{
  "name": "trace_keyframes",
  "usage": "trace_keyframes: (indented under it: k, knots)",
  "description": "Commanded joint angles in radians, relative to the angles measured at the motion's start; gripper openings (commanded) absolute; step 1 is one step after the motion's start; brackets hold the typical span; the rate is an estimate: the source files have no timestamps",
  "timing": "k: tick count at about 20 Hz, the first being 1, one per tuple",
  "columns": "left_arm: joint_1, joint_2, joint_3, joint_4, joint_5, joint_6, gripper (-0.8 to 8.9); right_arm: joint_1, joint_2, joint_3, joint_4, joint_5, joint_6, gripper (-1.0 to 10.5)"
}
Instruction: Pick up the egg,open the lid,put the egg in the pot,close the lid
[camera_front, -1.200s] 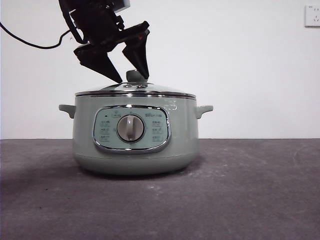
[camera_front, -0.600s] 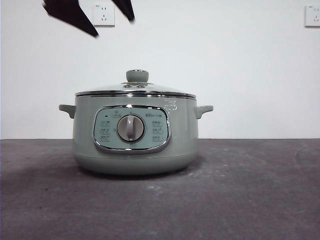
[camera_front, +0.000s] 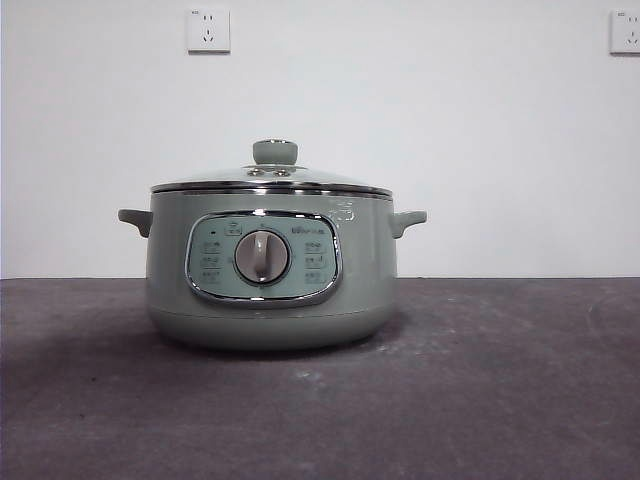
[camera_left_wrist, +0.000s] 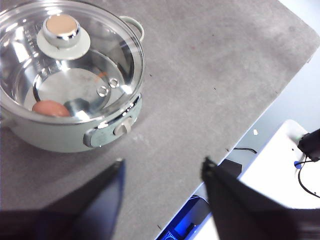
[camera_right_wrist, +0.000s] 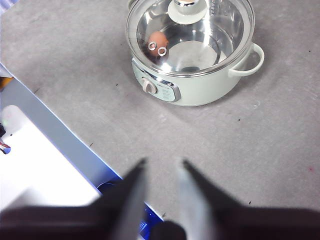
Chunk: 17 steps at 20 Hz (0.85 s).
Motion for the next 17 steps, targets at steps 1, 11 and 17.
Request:
trace_keyframes:
  k: [1, 11, 17]
  knots:
    - [-0.002, -0.001, -0.001, -0.009, 0.002, 0.01, -0.04, 0.0, 0.002, 0.0, -0.016, 0.0, 0.026, 0.0]
    - [-0.002, 0.001, -0.001, -0.021, 0.001, 0.01, -0.04, 0.0, -0.003, 0.0, -0.016, 0.002, 0.025, 0.0]
    - [-0.002, 0.002, -0.001, -0.002, -0.027, 0.037, -0.04, 0.0, -0.003, 0.0, -0.016, 0.002, 0.025, 0.0]
